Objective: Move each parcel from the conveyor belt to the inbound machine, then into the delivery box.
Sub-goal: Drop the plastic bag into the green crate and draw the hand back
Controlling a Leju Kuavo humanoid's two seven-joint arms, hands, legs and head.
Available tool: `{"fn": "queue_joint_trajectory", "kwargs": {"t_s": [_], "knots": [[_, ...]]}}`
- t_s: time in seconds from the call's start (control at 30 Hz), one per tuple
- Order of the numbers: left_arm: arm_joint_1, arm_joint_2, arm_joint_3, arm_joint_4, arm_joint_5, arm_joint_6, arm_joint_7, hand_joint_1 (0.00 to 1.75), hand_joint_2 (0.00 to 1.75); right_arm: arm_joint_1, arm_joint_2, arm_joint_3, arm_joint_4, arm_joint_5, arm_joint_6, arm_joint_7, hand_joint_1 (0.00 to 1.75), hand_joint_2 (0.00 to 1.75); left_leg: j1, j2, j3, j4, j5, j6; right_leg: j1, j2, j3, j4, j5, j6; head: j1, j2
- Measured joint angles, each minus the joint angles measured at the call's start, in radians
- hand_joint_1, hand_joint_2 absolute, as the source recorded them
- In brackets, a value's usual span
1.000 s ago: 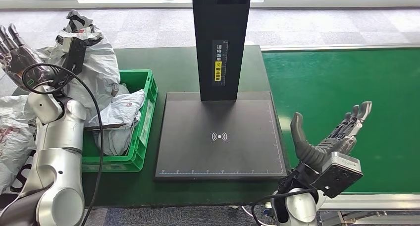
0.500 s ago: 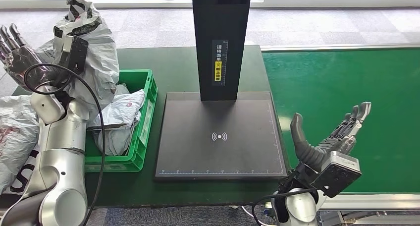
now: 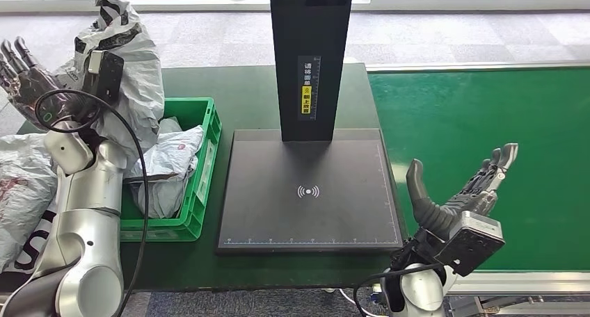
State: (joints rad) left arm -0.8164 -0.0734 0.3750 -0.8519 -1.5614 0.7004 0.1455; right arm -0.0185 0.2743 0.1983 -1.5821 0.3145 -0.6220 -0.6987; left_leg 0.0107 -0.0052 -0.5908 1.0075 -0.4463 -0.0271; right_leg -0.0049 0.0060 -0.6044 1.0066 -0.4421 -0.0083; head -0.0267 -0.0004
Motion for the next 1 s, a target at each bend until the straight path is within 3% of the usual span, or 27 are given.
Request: {"fn": "queue_joint_trajectory", "kwargs": {"t_s": [0.17, 0.33, 0.4, 0.63, 1.0], "knots": [[-0.007, 0.007, 0.0, 0.051, 0.0, 0.0, 0.048, 0.0, 0.0, 0.0, 0.0, -0.002, 0.004, 0.006, 0.012, 0.0, 0.0, 1.75, 0.0, 0.0, 0.0, 0.0, 0.0, 0.0, 0.0, 0.0, 0.0, 0.0, 0.0, 0.0, 0.0, 0.0], [-0.037, 0.042, -0.042, 0.194, 0.0, -0.007, 0.217, 0.0, 0.0, 0.0, 0.001, -0.011, 0.012, 0.025, 0.05, 0.0, 0.0, 1.75, 0.0, 0.0, 0.0, 0.0, 0.0, 0.0, 0.0, 0.0, 0.0, 0.0, 0.0, 0.0, 0.0, 0.0], [-0.049, 0.057, -0.07, 0.256, 0.0, -0.03, 0.245, 0.0, 0.0, 0.0, 0.002, -0.016, 0.015, 0.028, 0.061, 0.0, 0.0, 1.75, 0.0, 0.0, 0.0, 0.0, 0.0, 0.0, 0.0, 0.0, 0.0, 0.0, 0.0, 0.0, 0.0, 0.0], [-0.065, 0.081, -0.121, 0.392, 0.0, -0.093, 0.275, 0.0, 0.0, 0.001, 0.002, -0.026, 0.025, 0.031, 0.076, 0.0, 0.0, 1.75, 0.0, 0.001, 0.0, 0.0, 0.0, 0.0, 0.0, 0.001, 0.0, 0.0, 0.0, 0.0, 0.0, 0.0], [-0.066, 0.093, -0.129, 0.449, 0.0, -0.101, 0.279, 0.0, 0.0, 0.001, 0.003, -0.036, 0.037, 0.033, 0.078, 0.0, 0.0, 1.75, 0.0, 0.001, 0.0, 0.0, 0.0, 0.0, 0.0, 0.001, 0.0, 0.0, 0.0, 0.0, 0.0, 0.0]]}}
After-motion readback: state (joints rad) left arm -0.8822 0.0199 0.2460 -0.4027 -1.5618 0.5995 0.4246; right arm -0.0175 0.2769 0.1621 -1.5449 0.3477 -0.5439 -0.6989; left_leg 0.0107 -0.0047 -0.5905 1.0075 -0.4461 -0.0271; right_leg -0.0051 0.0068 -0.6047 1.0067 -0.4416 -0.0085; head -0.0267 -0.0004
